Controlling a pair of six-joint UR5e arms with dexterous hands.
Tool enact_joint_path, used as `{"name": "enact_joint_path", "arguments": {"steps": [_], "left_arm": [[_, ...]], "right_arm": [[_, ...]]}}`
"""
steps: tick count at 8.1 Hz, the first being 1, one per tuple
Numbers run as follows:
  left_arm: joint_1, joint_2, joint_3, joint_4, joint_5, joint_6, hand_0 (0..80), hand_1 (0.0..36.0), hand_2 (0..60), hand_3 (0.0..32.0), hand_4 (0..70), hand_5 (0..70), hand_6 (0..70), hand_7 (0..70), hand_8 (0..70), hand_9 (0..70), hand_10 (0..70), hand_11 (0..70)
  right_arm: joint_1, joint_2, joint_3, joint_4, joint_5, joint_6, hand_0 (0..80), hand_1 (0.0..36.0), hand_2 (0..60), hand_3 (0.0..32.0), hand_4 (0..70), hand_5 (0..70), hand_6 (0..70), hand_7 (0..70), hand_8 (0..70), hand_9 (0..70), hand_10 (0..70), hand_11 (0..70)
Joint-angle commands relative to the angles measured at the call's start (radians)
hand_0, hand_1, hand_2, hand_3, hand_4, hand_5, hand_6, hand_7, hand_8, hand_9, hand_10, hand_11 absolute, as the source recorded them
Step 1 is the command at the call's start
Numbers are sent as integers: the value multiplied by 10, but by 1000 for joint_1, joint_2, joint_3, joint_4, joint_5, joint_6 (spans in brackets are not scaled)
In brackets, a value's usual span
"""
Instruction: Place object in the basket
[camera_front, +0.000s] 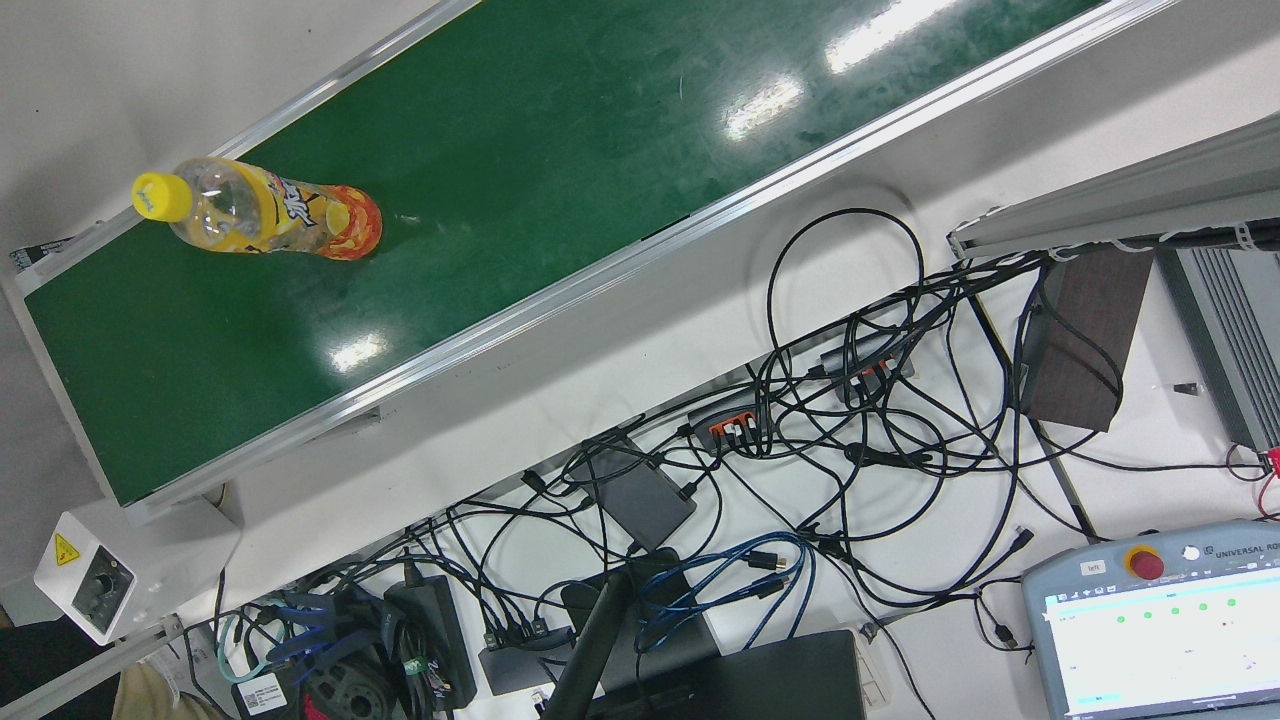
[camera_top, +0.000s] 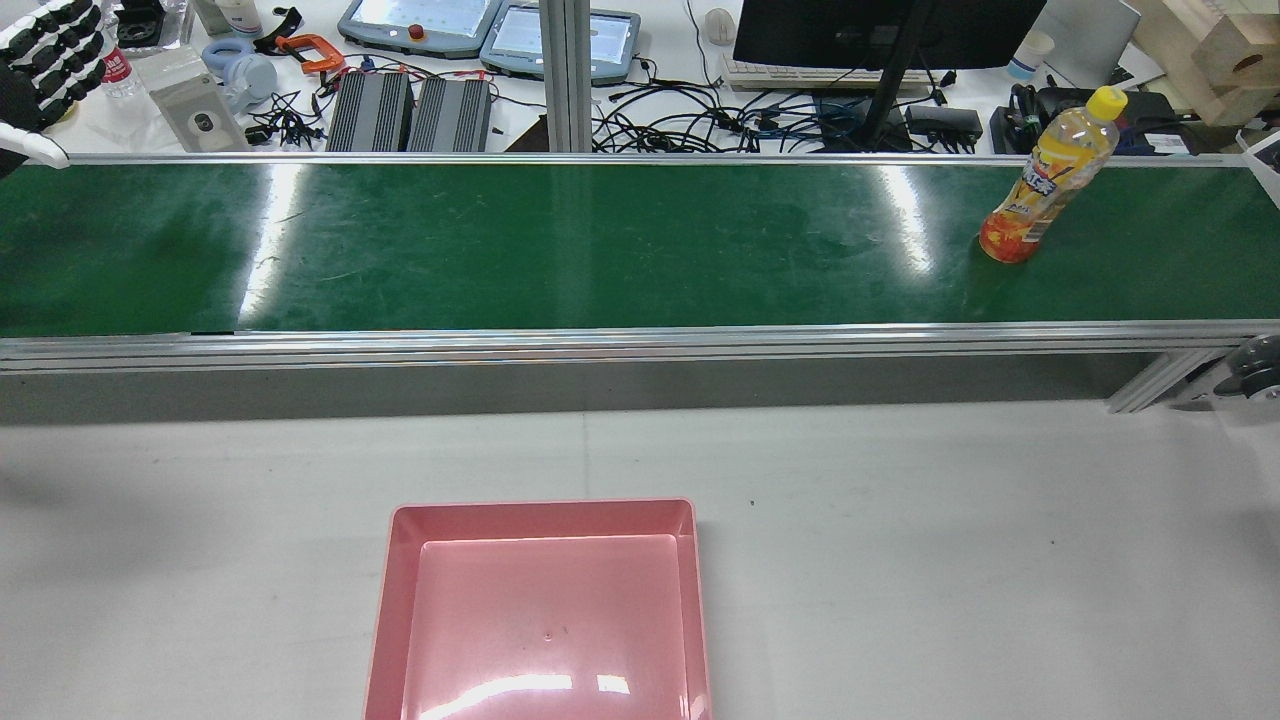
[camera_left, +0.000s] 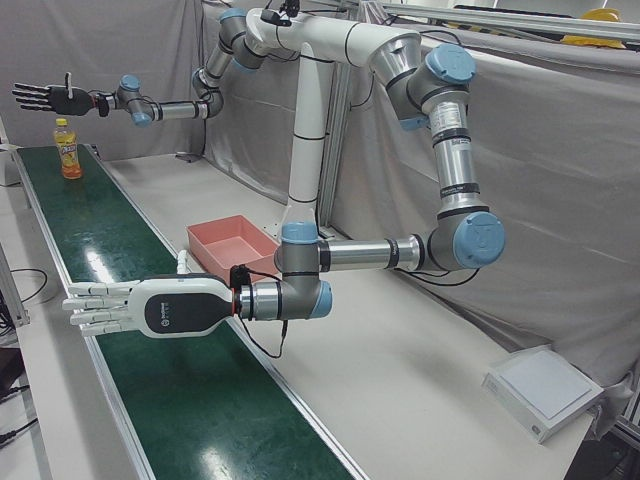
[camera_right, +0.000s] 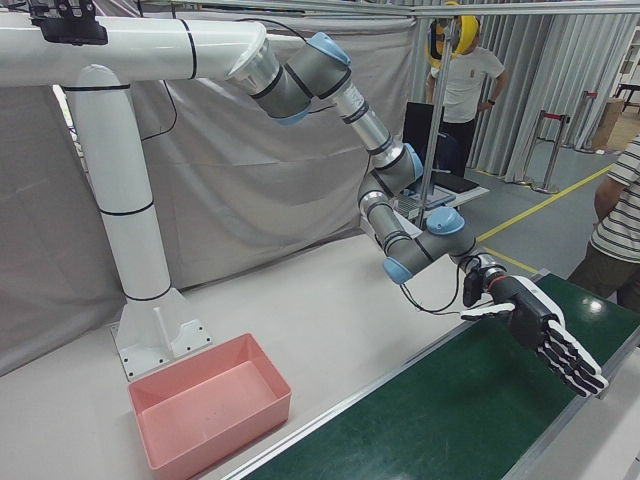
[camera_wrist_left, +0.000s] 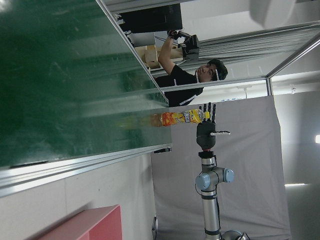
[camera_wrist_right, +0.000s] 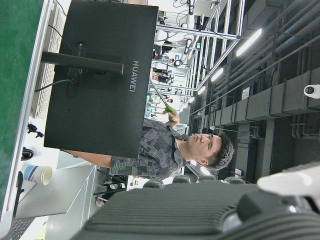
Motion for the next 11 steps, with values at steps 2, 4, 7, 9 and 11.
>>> {"name": "enact_joint_path", "arguments": {"steps": [2,4,7,9,11], "left_arm": [[2,0,6,7,0,6,670,134,0,0,0,87,0,0,0,0,0,0],[2,0,6,7,0,6,670,134,0,0,0,88,0,0,0,0,0,0],[4,0,6,6,0,4,668,133,0,0,0,78,0,0,0,0,0,0],[4,0,6,6,0,4,646,129,0,0,0,79,0,0,0,0,0,0],[4,0,6,6,0,4,644,128,0,0,0,79,0,0,0,0,0,0]], "right_arm": [[0,0,1,0,0,1,0,0,0,0,0,0,0,0,0,0,0,0],[0,0,0,0,0,1,0,0,0,0,0,0,0,0,0,0,0,0],[0,0,1,0,0,-1,0,0,0,0,0,0,0,0,0,0,0,0],[0,0,1,0,0,-1,0,0,0,0,0,0,0,0,0,0,0,0],[0,0,1,0,0,1,0,0,0,0,0,0,0,0,0,0,0,0]]}}
